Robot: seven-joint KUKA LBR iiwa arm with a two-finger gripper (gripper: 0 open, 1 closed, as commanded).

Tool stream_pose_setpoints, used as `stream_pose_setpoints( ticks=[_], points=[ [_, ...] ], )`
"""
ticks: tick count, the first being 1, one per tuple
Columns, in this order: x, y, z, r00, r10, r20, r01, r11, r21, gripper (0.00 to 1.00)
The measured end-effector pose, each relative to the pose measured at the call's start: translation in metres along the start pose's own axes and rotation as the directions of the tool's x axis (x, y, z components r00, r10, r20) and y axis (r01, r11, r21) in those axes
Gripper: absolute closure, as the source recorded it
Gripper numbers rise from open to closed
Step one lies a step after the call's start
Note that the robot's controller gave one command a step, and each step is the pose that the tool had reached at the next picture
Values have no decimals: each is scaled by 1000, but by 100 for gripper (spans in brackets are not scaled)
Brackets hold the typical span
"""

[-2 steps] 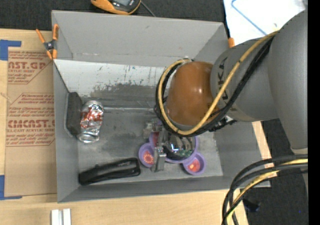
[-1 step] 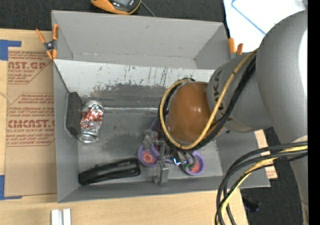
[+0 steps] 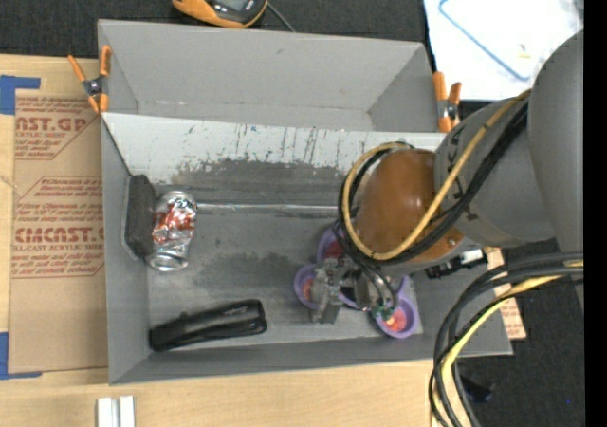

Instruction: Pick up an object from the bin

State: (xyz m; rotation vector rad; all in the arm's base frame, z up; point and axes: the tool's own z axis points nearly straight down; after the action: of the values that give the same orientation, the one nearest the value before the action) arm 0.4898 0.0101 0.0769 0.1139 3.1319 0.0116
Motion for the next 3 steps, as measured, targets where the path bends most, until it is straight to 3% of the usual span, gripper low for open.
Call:
stream_pose_setpoints(
  ticks=[2, 3],
  points=[
    [0, 0, 0, 1000, 0, 0, 0, 1000, 0, 100],
    [-6, -3, 6, 998, -57, -5, 56, 998, -2, 100]
  ],
)
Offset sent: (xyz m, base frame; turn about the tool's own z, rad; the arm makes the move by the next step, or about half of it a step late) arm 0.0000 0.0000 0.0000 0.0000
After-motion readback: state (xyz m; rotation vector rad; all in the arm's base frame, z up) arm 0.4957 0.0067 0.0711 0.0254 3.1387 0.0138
